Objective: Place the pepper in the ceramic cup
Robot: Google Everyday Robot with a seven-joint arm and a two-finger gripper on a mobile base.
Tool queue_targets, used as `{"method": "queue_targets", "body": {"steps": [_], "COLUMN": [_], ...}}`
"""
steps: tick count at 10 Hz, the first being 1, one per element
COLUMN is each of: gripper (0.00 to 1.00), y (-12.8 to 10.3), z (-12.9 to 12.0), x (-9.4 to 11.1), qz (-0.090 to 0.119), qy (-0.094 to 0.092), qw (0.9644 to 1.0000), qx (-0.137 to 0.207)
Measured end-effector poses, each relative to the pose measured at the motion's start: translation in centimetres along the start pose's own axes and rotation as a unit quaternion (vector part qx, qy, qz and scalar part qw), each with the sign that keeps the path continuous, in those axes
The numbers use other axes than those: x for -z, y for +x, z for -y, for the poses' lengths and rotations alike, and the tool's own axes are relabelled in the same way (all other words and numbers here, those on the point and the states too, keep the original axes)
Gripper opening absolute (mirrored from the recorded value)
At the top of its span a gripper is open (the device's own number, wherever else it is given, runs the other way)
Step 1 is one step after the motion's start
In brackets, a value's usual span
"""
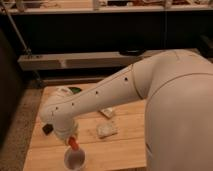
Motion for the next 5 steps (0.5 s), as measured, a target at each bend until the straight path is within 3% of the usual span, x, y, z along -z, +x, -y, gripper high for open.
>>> {"method": "queue_targets", "body": {"steps": [5], "gripper": [0.00], "y": [-1.6], "z": [1.1], "x": [0.9], "qz": [-0.006], "qy": [0.008], "qw": [0.9999], "qx": [0.005]}}
